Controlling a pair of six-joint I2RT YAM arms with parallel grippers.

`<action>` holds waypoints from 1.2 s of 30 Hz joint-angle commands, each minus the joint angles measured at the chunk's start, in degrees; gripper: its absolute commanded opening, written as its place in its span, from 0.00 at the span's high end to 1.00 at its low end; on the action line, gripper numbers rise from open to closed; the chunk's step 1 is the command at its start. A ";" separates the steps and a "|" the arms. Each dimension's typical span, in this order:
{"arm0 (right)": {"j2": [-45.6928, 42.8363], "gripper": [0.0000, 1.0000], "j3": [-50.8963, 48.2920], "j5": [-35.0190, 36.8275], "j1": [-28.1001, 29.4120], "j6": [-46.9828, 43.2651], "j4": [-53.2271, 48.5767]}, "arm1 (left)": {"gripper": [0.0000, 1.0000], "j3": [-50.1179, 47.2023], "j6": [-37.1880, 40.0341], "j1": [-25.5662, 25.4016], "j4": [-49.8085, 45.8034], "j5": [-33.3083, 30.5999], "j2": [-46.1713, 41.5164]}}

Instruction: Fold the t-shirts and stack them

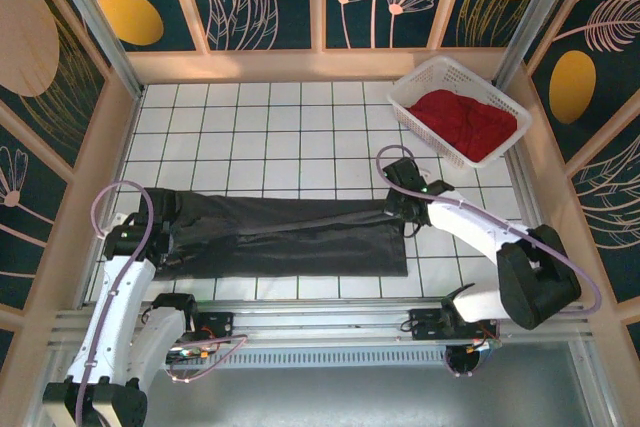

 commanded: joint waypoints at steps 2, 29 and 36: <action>-4.75 0.70 -2.61 0.64 0.02 3.05 -3.88 | 1.00 -3.74 -4.02 -0.09 -3.79 0.24 -2.39; -0.24 0.90 -8.96 -20.38 -3.06 4.29 3.32 | 0.74 3.24 9.79 -0.09 32.11 23.50 27.48; 0.11 0.80 -5.97 -18.65 -4.67 1.81 2.01 | 0.74 2.76 11.39 -0.09 33.17 24.97 29.44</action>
